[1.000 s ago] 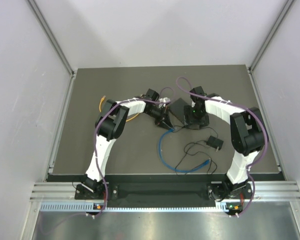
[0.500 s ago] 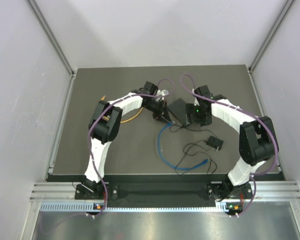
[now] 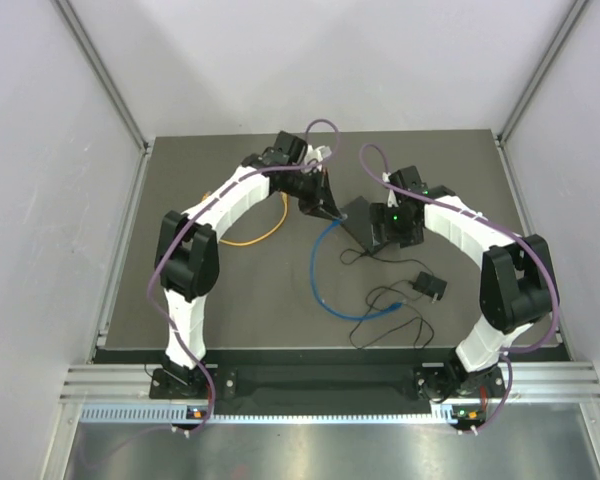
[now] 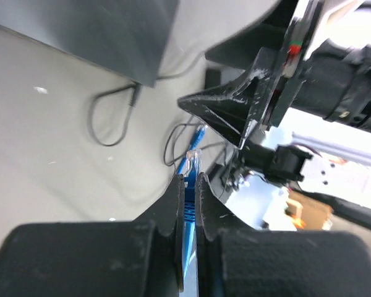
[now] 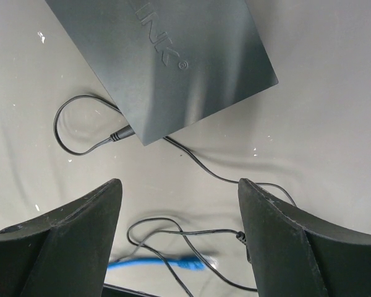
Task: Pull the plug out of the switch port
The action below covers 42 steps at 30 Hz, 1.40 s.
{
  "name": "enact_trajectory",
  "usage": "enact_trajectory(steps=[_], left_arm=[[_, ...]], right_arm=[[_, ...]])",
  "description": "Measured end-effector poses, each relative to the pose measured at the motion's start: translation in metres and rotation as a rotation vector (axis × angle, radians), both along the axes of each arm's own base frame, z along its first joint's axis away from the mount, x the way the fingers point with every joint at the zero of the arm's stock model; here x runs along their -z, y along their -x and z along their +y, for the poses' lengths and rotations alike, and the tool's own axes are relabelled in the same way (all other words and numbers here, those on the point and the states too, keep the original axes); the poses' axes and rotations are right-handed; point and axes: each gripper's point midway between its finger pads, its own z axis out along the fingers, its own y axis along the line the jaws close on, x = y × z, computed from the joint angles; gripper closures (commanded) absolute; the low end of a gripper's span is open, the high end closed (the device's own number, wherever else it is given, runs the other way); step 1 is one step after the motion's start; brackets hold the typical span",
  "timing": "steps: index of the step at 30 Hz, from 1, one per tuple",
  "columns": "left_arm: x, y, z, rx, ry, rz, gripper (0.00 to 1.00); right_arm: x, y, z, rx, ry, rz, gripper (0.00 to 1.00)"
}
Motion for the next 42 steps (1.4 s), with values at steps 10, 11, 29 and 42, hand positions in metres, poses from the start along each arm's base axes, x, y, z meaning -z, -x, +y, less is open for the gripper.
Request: enact_trajectory(steps=[10,11,29,42], left_arm=[[-0.058,-0.037,0.073,-0.18,-0.146,-0.143,1.0],[-0.062,-0.039,0.083,-0.198,-0.163,-0.151,1.0],[-0.152,-0.037,0.123,-0.402,-0.012,-0.259,1.0],[-0.153,-0.048,0.102,-0.459,0.267,-0.1,1.0]], right_arm=[[0.0,0.0,0.0,-0.003,0.002,-0.001,0.24],[0.0,0.0,0.0,-0.003,0.002,-0.001,0.24],[0.0,0.0,0.001,-0.006,-0.004,0.001,0.24],[-0.008,0.045,0.08,-0.314,-0.204,0.064,0.32]])
